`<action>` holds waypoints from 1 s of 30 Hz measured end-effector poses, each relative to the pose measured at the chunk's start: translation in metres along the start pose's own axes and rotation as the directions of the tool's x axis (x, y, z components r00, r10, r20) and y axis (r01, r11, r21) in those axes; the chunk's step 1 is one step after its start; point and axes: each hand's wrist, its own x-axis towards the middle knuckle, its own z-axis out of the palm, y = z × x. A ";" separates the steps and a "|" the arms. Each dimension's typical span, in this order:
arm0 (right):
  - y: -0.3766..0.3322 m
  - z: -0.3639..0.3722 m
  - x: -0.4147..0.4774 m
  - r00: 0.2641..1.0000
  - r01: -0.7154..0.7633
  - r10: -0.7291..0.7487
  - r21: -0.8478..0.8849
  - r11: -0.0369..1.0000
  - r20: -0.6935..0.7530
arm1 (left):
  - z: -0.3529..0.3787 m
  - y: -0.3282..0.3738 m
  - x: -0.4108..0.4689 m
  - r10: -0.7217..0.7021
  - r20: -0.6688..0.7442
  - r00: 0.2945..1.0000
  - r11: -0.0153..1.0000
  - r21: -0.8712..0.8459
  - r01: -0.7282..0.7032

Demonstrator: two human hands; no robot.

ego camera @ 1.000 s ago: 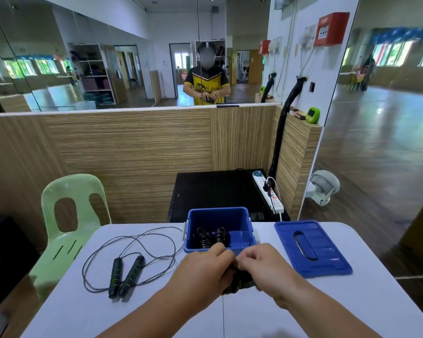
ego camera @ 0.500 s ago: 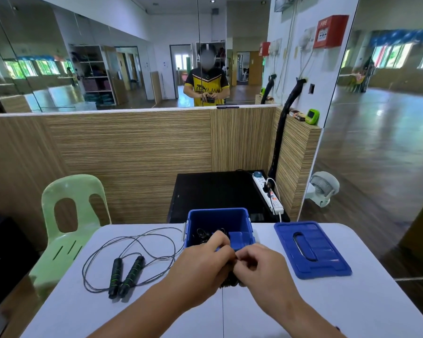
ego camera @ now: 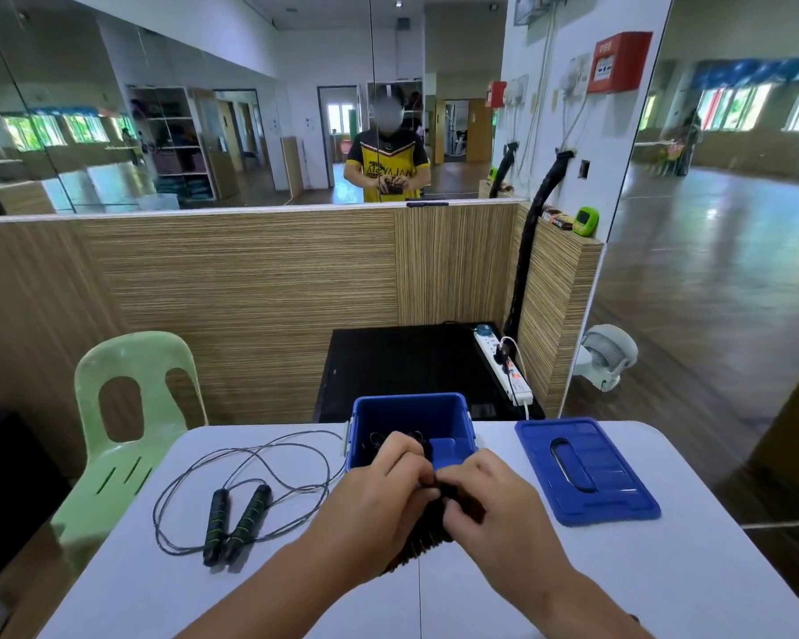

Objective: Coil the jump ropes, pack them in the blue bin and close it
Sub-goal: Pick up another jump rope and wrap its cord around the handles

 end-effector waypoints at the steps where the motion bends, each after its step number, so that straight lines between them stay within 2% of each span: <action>1: 0.000 0.000 0.000 1.000 0.008 -0.008 -0.008 1.000 -0.011 | 0.000 0.000 0.000 -0.010 0.004 1.000 1.000 -0.005 0.010; 5: -0.004 -0.001 0.002 0.999 -0.045 0.046 0.047 0.998 -0.017 | -0.003 0.007 0.004 -0.153 0.045 0.987 0.977 -0.146 0.158; 9: -0.005 -0.003 0.003 0.994 -0.105 0.105 0.095 0.990 0.006 | -0.006 0.002 0.009 -0.334 0.122 0.935 0.867 -0.350 0.355; 13: -0.004 -0.005 0.008 0.989 -0.150 0.150 0.119 0.981 0.013 | -0.007 -0.004 0.008 -0.348 0.299 0.889 0.811 -0.379 0.445; 16: -0.005 -0.006 0.010 0.969 -0.243 0.227 0.231 0.942 0.095 | -0.009 -0.002 0.010 -0.321 0.379 0.868 0.829 -0.331 0.451; 20: -0.010 -0.006 0.010 0.947 -0.315 0.281 0.277 0.908 0.158 | -0.010 0.004 0.013 -0.293 0.367 0.883 0.863 -0.296 0.409; 24: -0.017 -0.005 0.010 0.942 -0.294 0.275 0.082 0.952 0.192 | -0.001 0.010 0.011 -0.284 0.309 0.908 0.898 -0.245 0.365; 30: -0.025 -0.003 0.012 0.938 -0.278 0.261 0.046 0.959 0.229 | 0.009 0.012 0.014 -0.301 0.268 0.915 0.907 -0.217 0.361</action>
